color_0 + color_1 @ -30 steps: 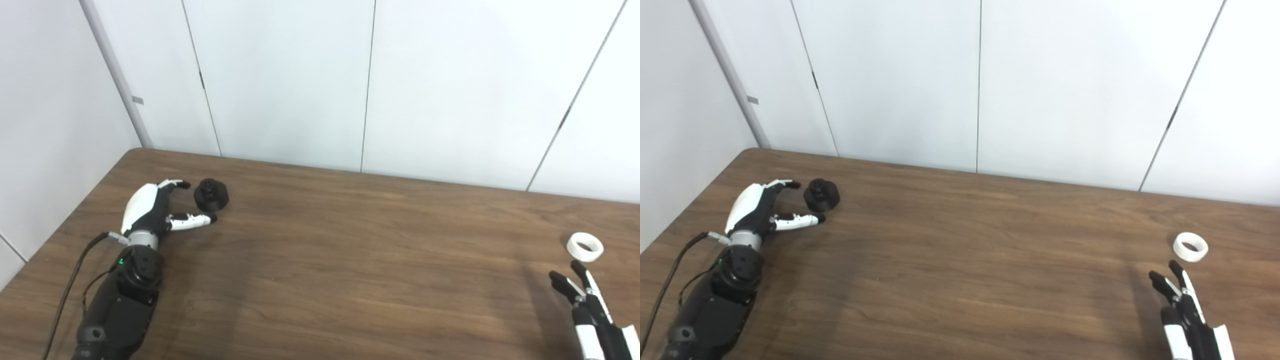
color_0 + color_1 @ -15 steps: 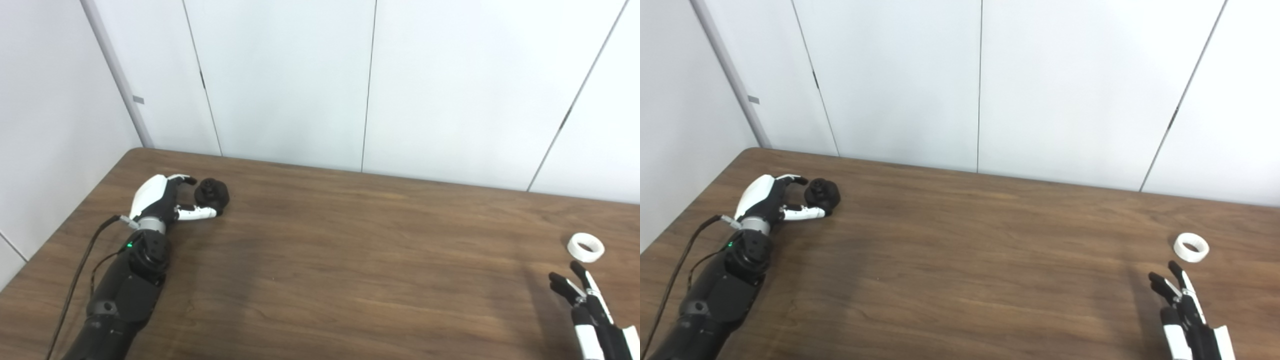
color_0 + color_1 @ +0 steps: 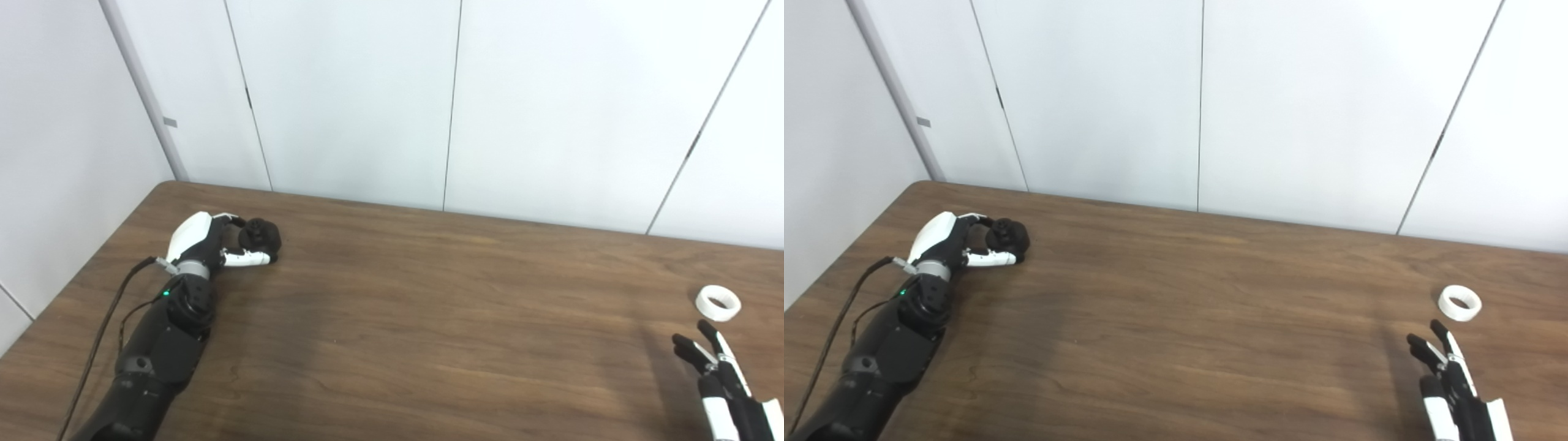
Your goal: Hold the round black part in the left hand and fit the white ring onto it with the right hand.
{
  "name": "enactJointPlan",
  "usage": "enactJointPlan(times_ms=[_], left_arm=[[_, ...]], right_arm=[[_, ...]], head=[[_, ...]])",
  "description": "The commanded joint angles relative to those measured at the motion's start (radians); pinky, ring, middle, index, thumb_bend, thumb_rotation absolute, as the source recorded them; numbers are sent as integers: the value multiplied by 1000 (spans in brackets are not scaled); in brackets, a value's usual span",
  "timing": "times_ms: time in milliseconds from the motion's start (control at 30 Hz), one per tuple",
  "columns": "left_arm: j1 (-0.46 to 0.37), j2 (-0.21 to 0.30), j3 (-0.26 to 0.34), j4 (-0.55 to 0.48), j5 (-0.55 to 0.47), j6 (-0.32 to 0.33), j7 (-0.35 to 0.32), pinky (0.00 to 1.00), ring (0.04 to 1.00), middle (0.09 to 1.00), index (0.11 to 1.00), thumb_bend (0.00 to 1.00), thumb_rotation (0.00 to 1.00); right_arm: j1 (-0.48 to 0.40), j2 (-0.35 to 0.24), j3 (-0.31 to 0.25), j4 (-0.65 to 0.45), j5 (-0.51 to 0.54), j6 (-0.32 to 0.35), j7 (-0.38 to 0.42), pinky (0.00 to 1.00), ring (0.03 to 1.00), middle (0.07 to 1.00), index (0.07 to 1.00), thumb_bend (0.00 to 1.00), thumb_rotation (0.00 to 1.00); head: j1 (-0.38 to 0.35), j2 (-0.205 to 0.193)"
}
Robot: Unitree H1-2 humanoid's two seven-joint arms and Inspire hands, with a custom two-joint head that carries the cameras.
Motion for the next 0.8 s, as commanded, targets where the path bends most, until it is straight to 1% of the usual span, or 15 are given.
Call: enactJointPlan(times_ms=[0, 133, 267, 433, 600, 767], left_arm=[[-56, 43, 0, -2, 12, -11, 16, 1000, 989, 924, 784, 934, 327], [-57, 42, 2, 4, -2, -17, 19, 1000, 985, 916, 770, 927, 310], [-55, 39, 1, -2, -3, -12, 19, 1000, 984, 910, 750, 914, 292], [-55, 41, -4, -4, 0, -4, 13, 1000, 979, 895, 733, 895, 298], [-54, 43, -2, -1, -4, -10, 14, 1000, 971, 889, 717, 884, 290], [-53, 40, 7, -5, -16, -21, 19, 1000, 964, 870, 679, 845, 242]], right_arm=[[86, 27, 13, 68, -8, 4, -14, 988, 865, 854, 949, 526, 1000], [86, 25, 14, 69, -11, 2, -14, 984, 864, 854, 952, 522, 1000], [87, 28, 12, 66, -3, 7, -11, 986, 873, 857, 951, 545, 1000], [90, 29, 13, 61, -12, 14, -14, 979, 871, 855, 948, 550, 1000], [89, 27, 15, 65, -9, 4, -11, 979, 870, 859, 952, 558, 1000], [90, 30, 14, 62, -12, 10, -14, 982, 868, 854, 948, 550, 1000]], head=[[-1, 2], [-2, 2], [-2, 2], [-3, 5], [-3, 5], [-4, 3]])
